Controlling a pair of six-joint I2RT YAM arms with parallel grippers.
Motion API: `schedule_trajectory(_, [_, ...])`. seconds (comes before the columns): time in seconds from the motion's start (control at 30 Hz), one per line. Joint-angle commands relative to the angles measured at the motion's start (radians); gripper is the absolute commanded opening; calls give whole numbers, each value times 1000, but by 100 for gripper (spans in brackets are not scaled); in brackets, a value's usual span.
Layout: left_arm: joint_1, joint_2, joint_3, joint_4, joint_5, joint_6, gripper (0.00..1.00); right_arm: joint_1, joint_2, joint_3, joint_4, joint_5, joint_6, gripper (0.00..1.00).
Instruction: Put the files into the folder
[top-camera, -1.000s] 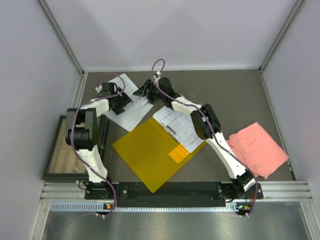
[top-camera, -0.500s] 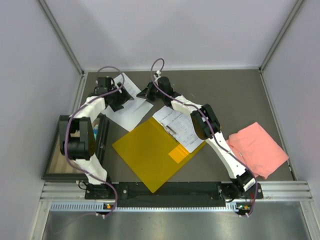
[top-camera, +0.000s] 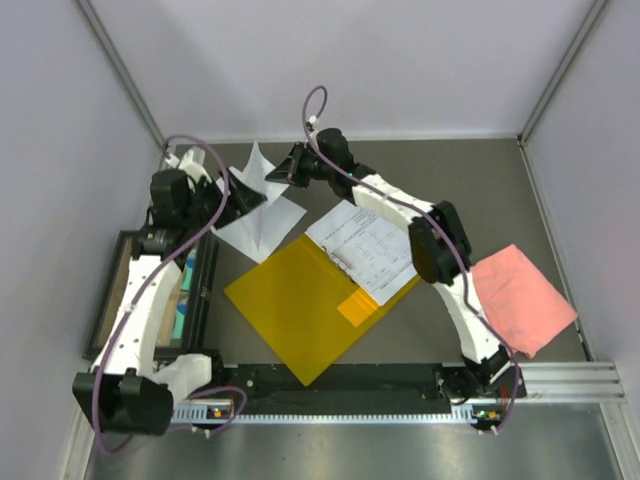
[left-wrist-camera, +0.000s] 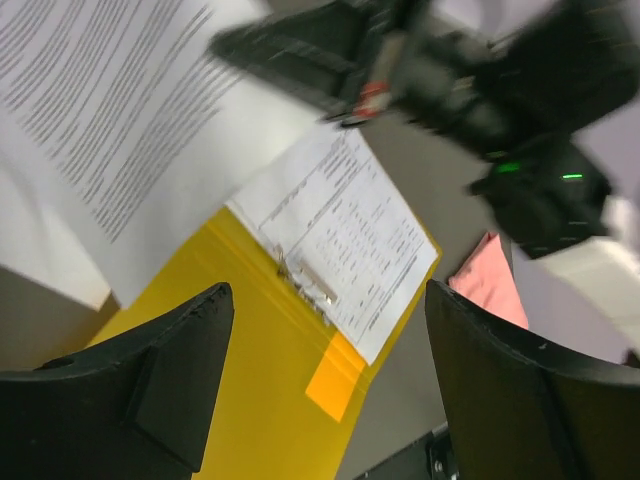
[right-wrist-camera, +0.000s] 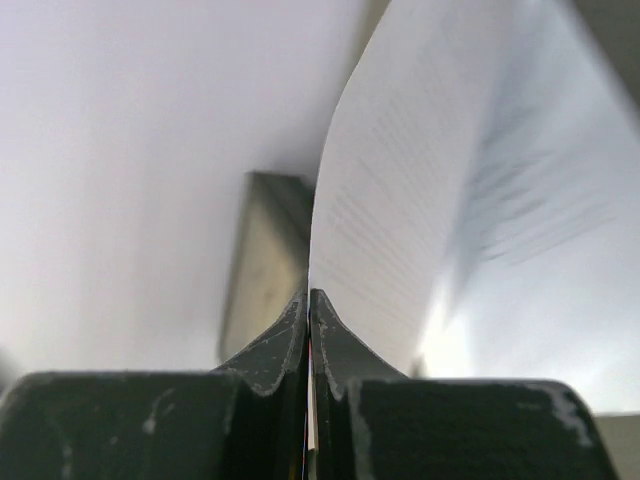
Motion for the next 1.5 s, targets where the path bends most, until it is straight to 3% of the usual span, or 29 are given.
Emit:
schedule_trajectory(0.0, [-12,-95,-113,-62,52,-14,82,-22,-320,-187,134,-119,28,0])
schedule_trajectory(0.13, [-45,-181,-199,-38,64,-60,82,-81,-515,-546,191,-218,33,0])
schedule_trajectory(0.23, [-70,-218,-245,-30,67,-66,82,-135,-688,-740,51,-263,-112,0])
schedule_trajectory(0.27, [-76,-224,-256,-32,70,-66,82,-146,-731,-778,-6,-254,-233,0])
schedule_trajectory(0.3, [-79,-226,-271,-29,76,-66,82,-175,-815,-833,-170,-221,-301,0])
schedule_trajectory(0.43, [-99,-229,-304,-9,93,-55,82,-241,-1005,-959,-434,-70,-549,0])
schedule_trajectory(0.63, [-117,-194,-313,28,131,-32,82,-435,-1208,-1119,-554,56,-718,0])
schedule_trajectory(0.8, [-125,-175,-290,31,147,-8,82,-479,-1239,-1113,-658,203,-790,0])
schedule_trajectory(1.07, [-128,-166,-324,30,150,8,82,-511,-1196,-1101,-635,234,-824,0])
schedule_trajectory(1.3, [-128,-143,-321,30,141,20,82,-511,-1097,-1085,-527,12,-852,0])
schedule_trajectory(1.47, [-128,-128,-322,39,136,21,82,-513,-1044,-1062,-458,-45,-857,0])
